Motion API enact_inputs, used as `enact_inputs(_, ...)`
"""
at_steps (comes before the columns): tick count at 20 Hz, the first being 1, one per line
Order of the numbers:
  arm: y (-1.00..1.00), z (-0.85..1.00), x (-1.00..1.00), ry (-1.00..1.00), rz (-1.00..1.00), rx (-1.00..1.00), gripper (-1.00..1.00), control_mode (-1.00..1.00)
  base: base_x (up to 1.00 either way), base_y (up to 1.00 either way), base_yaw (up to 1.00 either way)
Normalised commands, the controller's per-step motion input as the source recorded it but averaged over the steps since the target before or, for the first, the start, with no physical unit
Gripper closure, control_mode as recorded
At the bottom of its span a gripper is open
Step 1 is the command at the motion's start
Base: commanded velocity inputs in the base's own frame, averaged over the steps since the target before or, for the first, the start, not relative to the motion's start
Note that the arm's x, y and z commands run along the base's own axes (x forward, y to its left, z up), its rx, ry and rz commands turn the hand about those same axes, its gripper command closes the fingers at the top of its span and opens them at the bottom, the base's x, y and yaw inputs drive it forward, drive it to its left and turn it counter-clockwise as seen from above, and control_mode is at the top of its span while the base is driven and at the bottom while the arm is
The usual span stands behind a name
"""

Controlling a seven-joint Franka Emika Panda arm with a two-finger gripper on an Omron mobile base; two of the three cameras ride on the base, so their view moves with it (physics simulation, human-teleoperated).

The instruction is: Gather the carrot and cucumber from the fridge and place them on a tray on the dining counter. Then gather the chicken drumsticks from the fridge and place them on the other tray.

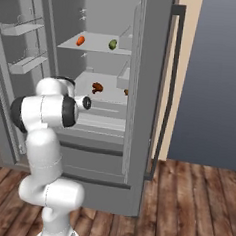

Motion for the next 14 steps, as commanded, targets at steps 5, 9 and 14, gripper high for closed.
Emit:
enact_inputs(5, -0.85, 0.19, 0.15, 0.01, -0.07, -0.45, 1.00, -1.00, 0.00, 0.00, 0.00)
enact_inputs(9, -0.89, 0.01, -0.04, 0.00, 0.00, -0.48, 1.00, -1.00, 0.00, 0.00, 0.00)
enact_inputs(14, -0.62, -0.06, -0.46, 0.00, 0.14, -0.55, 1.00, -1.00, 0.00, 0.00, 0.00)
